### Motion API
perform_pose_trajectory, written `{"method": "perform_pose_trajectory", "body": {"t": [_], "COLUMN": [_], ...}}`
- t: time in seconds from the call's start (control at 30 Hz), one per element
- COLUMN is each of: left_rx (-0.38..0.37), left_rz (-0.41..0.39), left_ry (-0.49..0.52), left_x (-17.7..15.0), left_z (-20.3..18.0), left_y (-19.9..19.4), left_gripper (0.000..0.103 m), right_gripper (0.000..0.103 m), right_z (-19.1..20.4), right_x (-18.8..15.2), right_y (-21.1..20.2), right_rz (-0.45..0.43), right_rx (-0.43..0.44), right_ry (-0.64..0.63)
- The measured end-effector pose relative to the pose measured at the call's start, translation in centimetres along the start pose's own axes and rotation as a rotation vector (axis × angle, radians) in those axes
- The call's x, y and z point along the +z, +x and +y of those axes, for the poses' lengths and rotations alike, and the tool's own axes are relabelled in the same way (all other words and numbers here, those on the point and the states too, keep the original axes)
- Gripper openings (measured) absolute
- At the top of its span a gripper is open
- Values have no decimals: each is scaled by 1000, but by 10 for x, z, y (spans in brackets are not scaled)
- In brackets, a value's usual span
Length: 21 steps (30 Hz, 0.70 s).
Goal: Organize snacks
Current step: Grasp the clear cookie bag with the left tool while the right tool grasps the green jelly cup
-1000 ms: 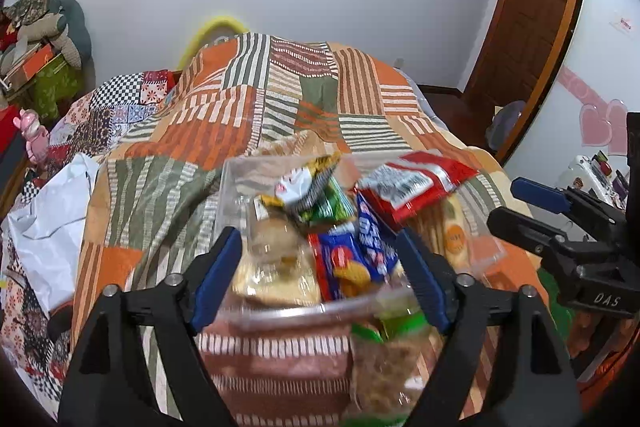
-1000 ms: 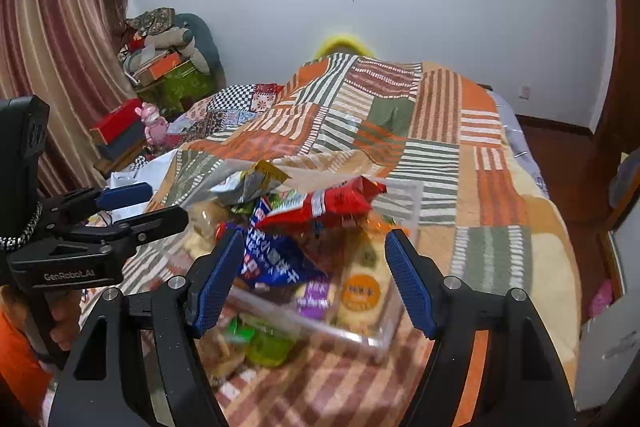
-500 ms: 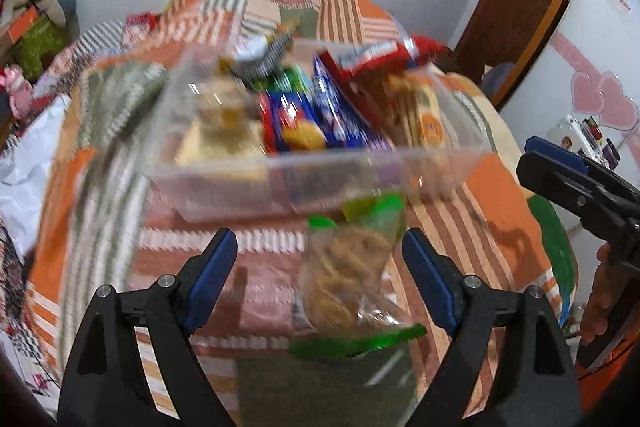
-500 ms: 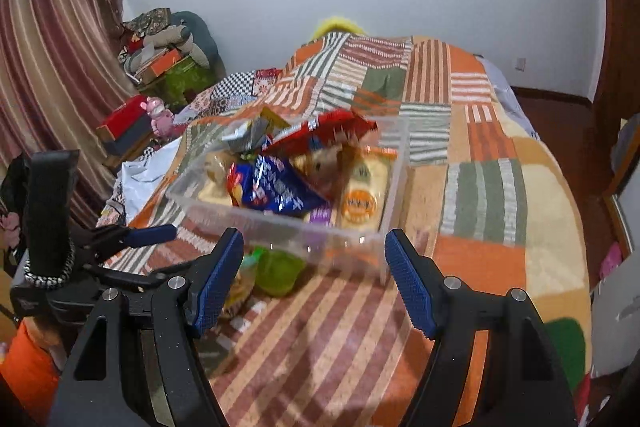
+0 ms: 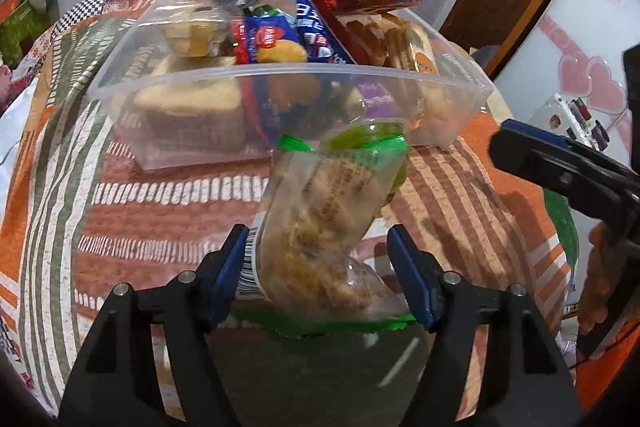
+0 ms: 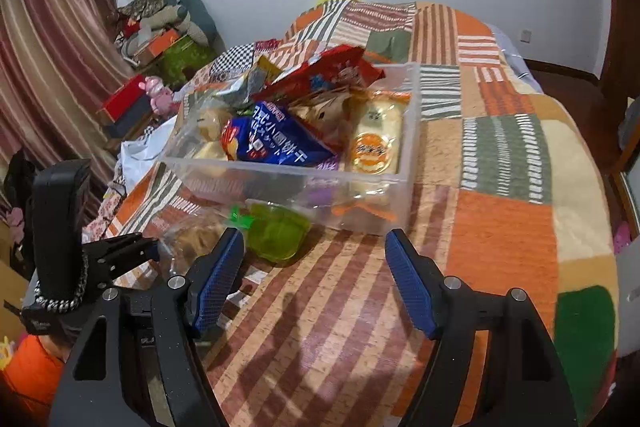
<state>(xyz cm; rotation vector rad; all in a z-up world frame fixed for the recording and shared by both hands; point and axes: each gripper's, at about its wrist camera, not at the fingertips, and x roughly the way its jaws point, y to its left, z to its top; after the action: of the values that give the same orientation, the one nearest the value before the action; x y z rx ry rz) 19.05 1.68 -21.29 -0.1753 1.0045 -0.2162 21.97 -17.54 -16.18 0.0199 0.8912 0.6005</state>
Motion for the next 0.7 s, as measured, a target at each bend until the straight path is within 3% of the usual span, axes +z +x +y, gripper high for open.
{"method": "perform_pose_trajectory", "body": {"t": [0.13, 0.37, 0.6, 0.63, 0.7], "left_rx": [67, 100, 99, 101, 105], "left_rz": [-46, -109, -82, -75, -62], "left_ry": [-9, -76, -80, -79, -81], "left_x": [-6, -7, -3, -2, -2], "left_z": [12, 39, 52, 52, 50], "left_y": [-14, -40, -32, -30, -28], "left_gripper": [67, 62, 63, 64, 66], "right_gripper": [70, 70, 72, 69, 54], "right_z": [8, 19, 26, 26, 26], "right_x": [1, 5, 9, 8, 8], "right_y": [14, 48, 72, 72, 72], "right_rz": [31, 91, 142, 143, 144], "right_rx": [22, 48, 59, 55, 45], "right_ry": [-3, 7, 13, 13, 2]}}
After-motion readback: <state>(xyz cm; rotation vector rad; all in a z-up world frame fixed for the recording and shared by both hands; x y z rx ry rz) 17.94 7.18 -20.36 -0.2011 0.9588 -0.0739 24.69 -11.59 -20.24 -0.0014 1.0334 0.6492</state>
